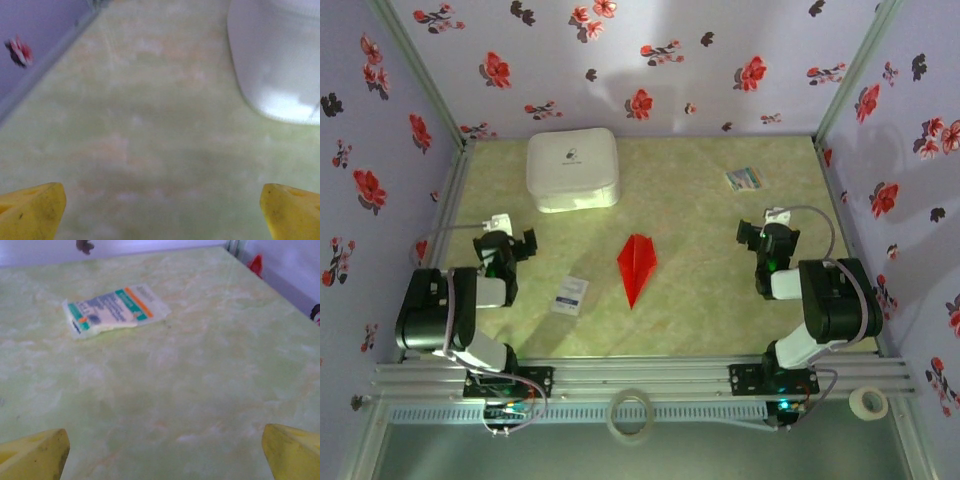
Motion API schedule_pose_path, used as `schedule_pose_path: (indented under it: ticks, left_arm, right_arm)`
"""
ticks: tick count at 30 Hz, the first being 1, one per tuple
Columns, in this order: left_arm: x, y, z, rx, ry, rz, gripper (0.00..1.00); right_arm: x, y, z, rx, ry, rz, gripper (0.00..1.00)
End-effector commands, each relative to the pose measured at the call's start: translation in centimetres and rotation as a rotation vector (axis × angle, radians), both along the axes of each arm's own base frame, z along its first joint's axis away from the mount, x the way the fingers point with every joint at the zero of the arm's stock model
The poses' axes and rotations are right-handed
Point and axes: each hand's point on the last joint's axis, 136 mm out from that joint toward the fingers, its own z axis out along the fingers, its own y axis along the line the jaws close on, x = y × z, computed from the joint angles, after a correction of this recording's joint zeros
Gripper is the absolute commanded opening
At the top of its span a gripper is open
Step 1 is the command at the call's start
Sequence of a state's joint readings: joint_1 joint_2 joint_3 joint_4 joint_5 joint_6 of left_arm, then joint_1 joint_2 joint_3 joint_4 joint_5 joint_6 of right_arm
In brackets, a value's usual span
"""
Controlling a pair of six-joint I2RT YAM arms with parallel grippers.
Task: Fold a paper plane with a square sheet of paper (pick it up from the middle)
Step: Reset both arms
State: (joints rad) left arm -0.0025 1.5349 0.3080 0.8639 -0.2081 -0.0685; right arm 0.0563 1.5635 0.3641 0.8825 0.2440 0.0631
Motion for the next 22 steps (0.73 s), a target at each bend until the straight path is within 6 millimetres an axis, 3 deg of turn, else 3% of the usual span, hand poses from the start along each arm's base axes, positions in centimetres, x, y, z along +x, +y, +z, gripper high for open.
schedule_pose_path:
  ticks: [1,22]
  left_arm:
    - [2.43,0.31,3.45,-0.032,-0.127,-0.017,1.0]
    - [2.67,-0.42,3.49,-0.012,-0.115,-0.046,1.0]
  right_arm:
    - [0.48,-0.92,1.33,0.008,-0.05,-0.052,0.99]
    - [0.54,-0.83,1.2,0.015,-0.043,-0.043,0.99]
